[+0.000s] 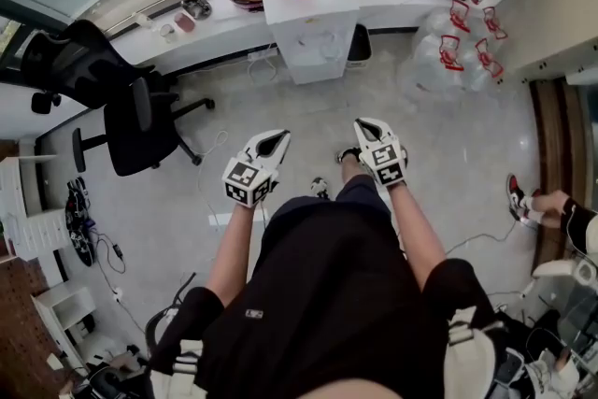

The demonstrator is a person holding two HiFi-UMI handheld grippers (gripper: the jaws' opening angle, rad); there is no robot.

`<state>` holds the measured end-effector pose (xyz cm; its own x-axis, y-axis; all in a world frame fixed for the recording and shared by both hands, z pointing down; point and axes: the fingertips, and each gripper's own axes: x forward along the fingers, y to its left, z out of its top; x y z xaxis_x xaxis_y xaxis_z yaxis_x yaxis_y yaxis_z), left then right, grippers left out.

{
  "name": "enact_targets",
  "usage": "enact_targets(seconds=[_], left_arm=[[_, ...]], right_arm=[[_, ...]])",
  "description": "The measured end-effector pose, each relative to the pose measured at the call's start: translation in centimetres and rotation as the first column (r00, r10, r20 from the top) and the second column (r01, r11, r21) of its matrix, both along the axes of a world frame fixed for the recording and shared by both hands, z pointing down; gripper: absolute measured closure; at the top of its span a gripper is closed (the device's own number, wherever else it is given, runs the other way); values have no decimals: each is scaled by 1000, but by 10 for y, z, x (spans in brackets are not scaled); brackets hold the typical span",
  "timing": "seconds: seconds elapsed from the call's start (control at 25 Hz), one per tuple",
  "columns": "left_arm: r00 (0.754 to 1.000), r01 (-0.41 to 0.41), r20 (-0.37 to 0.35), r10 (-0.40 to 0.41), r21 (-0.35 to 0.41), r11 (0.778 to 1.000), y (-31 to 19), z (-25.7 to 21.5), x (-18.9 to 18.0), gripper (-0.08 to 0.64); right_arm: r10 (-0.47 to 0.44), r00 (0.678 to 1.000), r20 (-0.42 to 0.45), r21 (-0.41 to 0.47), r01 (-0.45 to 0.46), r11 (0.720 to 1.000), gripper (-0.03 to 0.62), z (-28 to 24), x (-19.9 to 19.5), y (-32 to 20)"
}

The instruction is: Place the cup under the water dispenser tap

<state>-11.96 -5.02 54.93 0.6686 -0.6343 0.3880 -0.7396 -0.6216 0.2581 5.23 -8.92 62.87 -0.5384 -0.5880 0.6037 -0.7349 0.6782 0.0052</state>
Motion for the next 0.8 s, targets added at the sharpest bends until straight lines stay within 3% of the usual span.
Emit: enact_targets(seconds=[0.8], left_arm=[[999,13,-31,-12,40,999,-2,-10,10,560]], right_arm=[[10,1000,-27,12,-10,1000,597,-9,17,12]])
